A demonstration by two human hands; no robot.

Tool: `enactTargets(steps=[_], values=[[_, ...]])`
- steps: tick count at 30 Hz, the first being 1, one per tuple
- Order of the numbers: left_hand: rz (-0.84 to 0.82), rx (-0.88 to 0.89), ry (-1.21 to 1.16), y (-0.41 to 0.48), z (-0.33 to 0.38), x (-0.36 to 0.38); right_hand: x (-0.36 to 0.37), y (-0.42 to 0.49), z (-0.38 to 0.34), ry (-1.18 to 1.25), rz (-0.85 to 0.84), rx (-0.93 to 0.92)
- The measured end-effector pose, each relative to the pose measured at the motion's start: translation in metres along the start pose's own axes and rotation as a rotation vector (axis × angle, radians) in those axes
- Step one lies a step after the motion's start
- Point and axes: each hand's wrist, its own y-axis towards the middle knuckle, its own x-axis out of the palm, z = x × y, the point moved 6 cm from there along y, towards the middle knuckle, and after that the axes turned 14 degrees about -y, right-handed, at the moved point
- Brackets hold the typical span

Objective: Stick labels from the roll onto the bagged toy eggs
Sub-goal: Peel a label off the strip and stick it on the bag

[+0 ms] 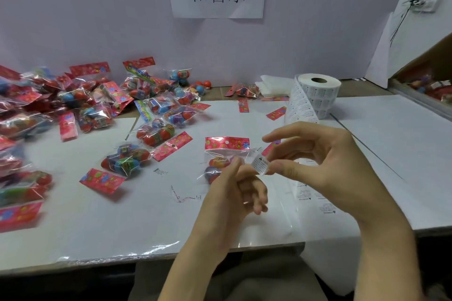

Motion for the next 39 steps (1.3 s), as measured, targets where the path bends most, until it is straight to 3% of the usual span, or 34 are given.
enactTargets(steps=[5,10,17,24,30,35,39], values=[[0.158,0.398,0.468,-0.004,0.034,-0.011,0.006,0.001,0.008,-0.052,-0.073,0.038],[0.151,0.544,0.681,-0.009,0.039,-0.003,0.018,0.002,0.009,-0.166,-0.13,0.063],[0.228,0.602,0.671,-0.011,0.04,-0.011,0.027,0.006,0.013,-0.195,-0.146,0.103],[0.204,0.662,0.547,-0.018,0.046,-0.01,0.043,0.014,0.024,-0.138,-0.115,0.121],[0.176,0.622,0.479,-0.017,0.044,-0.006,0.038,0.02,0.025,0.022,0.087,0.094],[0.201,0.572,0.52,-0.013,0.04,-0.006,0.037,0.02,0.026,0.019,0.233,0.1],[0.26,0.582,0.49,-0.014,0.043,-0.011,0.033,0.019,0.021,-0.023,0.258,0.043]])
